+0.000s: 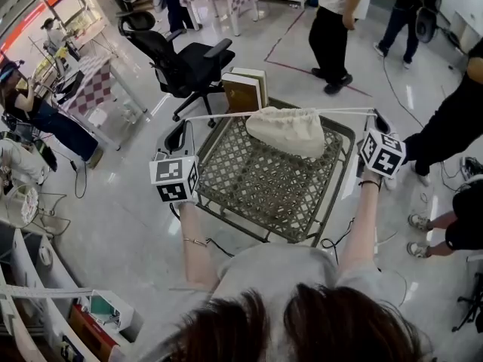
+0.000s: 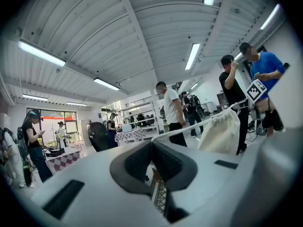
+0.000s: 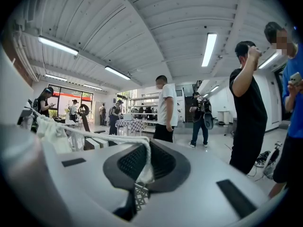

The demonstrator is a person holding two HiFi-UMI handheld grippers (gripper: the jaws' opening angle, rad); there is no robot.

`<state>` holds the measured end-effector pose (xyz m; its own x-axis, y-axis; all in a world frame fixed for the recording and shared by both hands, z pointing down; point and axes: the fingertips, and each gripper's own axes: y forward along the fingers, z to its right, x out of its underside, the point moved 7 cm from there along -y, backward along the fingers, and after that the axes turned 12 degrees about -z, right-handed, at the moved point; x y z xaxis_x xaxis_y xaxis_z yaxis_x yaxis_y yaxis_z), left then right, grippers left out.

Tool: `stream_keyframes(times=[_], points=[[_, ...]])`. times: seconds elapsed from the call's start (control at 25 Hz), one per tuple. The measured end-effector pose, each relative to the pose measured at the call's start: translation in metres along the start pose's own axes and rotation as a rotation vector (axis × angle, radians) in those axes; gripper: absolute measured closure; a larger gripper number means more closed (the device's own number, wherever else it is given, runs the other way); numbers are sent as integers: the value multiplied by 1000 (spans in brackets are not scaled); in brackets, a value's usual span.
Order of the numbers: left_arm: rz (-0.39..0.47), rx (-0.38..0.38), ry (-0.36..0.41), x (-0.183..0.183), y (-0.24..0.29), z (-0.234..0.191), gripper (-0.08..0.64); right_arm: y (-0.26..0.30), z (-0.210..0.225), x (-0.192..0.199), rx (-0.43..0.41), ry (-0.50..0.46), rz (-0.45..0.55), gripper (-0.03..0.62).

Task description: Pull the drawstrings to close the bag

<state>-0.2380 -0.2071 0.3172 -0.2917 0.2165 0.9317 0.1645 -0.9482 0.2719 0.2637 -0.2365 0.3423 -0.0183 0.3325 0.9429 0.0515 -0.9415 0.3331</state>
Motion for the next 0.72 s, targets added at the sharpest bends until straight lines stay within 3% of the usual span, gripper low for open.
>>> stream_keyframes(times=[0.72], points=[[7,2,3,-1,-4,-1,531,-4,-2,-2,-3,-28,15,568]])
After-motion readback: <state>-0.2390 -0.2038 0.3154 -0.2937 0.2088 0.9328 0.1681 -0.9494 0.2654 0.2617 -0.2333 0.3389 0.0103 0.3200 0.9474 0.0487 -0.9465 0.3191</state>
